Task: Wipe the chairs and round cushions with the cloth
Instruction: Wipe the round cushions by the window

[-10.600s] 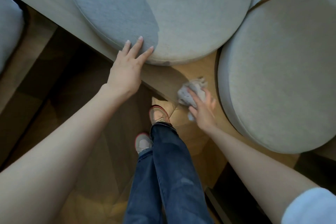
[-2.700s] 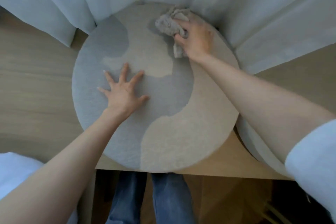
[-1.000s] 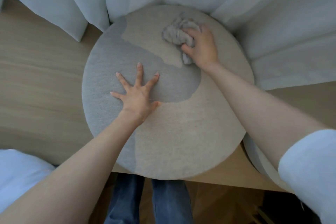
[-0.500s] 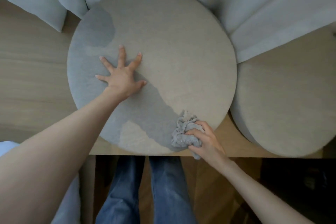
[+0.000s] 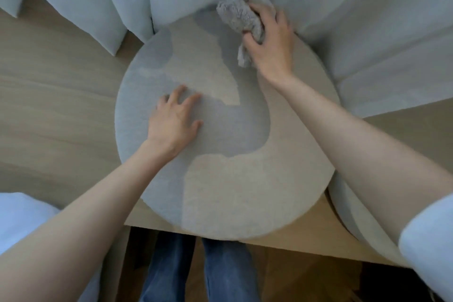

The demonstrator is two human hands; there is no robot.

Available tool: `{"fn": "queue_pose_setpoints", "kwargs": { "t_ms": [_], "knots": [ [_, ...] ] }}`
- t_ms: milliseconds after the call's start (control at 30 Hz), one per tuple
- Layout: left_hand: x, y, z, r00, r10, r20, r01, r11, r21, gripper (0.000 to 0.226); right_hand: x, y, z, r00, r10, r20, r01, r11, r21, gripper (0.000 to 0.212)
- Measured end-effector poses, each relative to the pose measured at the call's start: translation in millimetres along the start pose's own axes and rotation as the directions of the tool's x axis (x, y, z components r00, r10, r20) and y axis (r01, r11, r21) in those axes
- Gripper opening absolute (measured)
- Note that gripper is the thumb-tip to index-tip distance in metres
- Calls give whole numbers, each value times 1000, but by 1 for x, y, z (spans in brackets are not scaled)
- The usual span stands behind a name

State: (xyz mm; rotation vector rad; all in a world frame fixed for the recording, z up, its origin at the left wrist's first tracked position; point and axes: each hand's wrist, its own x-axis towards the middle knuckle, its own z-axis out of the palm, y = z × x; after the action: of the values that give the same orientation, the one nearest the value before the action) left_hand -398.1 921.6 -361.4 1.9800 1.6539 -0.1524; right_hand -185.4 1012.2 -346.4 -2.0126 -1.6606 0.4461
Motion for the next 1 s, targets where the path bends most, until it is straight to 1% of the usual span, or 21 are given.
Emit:
{"fn": "queue_pose_setpoints", "kwargs": {
  "t_ms": [67, 100, 167, 233, 267, 333, 400, 433, 500, 567, 600, 667, 700, 733, 767, 833, 867, 900, 933, 967, 1000],
  "knots": [
    [-3, -15, -5, 992, -76, -98, 76, 997, -3, 62, 27, -1, 15, 996, -8, 86, 21, 989, -147, 52],
    [-5, -23, -6, 981, -157, -116, 154, 987, -33, 65, 34, 0, 24, 990, 20, 138, 10, 977, -212, 53],
    [-8, -42, -4, 931, -361, -49, 347, 920, -184, 75, 43, 3, 45, 966, 130, 225, -65, 959, -277, 58],
    [-10, -59, 1, 870, -489, 72, 480, 803, -352, 90, 45, 4, 62, 956, 209, 207, -139, 942, -307, 61],
    [-12, -65, 4, 855, -510, 96, 501, 763, -409, 97, 46, 2, 68, 959, 223, 177, -160, 936, -313, 60],
    [-14, -71, 8, 854, -517, 64, 482, 737, -474, 107, 49, -1, 76, 971, 204, 126, -160, 942, -295, 56],
    [-14, -72, 9, 859, -511, 20, 450, 737, -504, 113, 45, -13, 88, 985, 89, 147, -48, 964, -261, 52],
    [-12, -73, 8, 865, -502, 12, 437, 742, -509, 116, 40, -23, 97, 980, 14, 198, 32, 974, -224, 50],
    [-8, -79, 8, 878, -479, 13, 420, 755, -504, 119, 20, -52, 120, 938, -138, 319, 175, 980, -92, 48],
    [-8, -87, 7, 895, -445, 12, 393, 776, -494, 118, -4, -86, 139, 864, -284, 416, 315, 949, -7, 48],
    [-10, -91, 6, 906, -424, 6, 372, 789, -489, 116, -14, -100, 144, 804, -360, 473, 403, 915, 11, 48],
    [-13, -98, 5, 925, -380, 5, 338, 816, -469, 113, -20, -110, 145, 655, -464, 597, 551, 834, 44, 47],
    [-15, -100, 3, 931, -365, 11, 328, 823, -463, 112, -15, -104, 140, 620, -492, 611, 592, 805, 48, 48],
    [-17, -102, 3, 935, -354, 20, 323, 825, -465, 112, -6, -93, 133, 649, -499, 574, 596, 803, 23, 49],
    [-17, -103, 2, 936, -350, 29, 321, 820, -474, 112, 4, -76, 125, 727, -461, 509, 550, 835, -29, 49],
    [-18, -103, 2, 937, -349, 36, 320, 807, -497, 112, 30, -31, 101, 910, -258, 325, 339, 913, -226, 50],
    [-18, -103, 3, 937, -348, 34, 316, 801, -508, 112, 41, -10, 87, 965, -116, 235, 191, 924, -330, 50],
    [-19, -103, 3, 938, -346, 32, 312, 796, -518, 112, 46, 4, 75, 987, 29, 160, 36, 920, -389, 51],
    [-19, -104, 4, 939, -343, 29, 306, 793, -526, 112, 49, 10, 69, 985, 133, 106, -81, 914, -398, 51],
    [-19, -105, 6, 940, -339, 25, 300, 793, -530, 112, 48, 9, 70, 978, 196, 78, -154, 915, -374, 52],
    [-18, -106, 6, 942, -334, 23, 295, 794, -532, 112, 47, 1, 77, 973, 218, 69, -183, 924, -335, 52]
  ]
}}
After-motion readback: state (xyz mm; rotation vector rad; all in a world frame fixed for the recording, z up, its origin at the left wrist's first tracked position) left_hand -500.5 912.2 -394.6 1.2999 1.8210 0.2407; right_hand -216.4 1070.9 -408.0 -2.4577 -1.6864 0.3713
